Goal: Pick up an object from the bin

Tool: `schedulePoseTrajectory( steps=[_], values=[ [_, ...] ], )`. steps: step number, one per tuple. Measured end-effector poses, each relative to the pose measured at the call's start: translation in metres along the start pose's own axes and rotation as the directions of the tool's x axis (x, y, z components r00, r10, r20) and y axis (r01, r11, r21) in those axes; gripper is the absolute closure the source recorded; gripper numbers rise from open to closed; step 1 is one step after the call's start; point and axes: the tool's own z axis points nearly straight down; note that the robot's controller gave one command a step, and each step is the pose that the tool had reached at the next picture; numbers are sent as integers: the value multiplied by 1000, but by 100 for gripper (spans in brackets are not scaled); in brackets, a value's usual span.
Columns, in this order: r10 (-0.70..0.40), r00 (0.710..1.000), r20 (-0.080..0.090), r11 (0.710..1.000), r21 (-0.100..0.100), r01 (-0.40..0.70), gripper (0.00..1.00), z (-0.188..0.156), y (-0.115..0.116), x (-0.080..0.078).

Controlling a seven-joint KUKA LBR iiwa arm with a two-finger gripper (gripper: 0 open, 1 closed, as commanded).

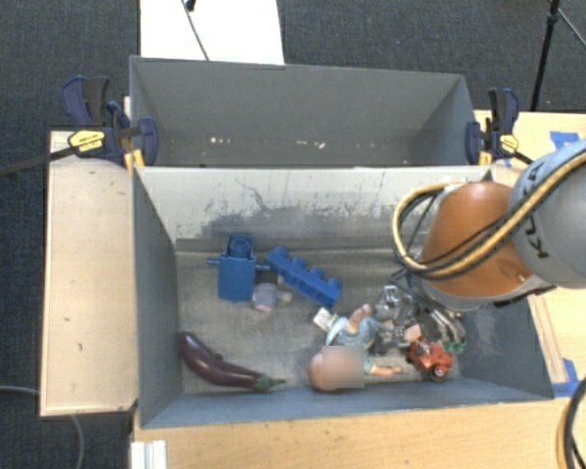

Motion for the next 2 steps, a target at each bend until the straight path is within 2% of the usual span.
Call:
schedulePoseTrajectory(
  steps=[2],
  values=[
    [0, 1000, -9, 1000, -2, 0, 100, -18, 1, 2]
  ],
)
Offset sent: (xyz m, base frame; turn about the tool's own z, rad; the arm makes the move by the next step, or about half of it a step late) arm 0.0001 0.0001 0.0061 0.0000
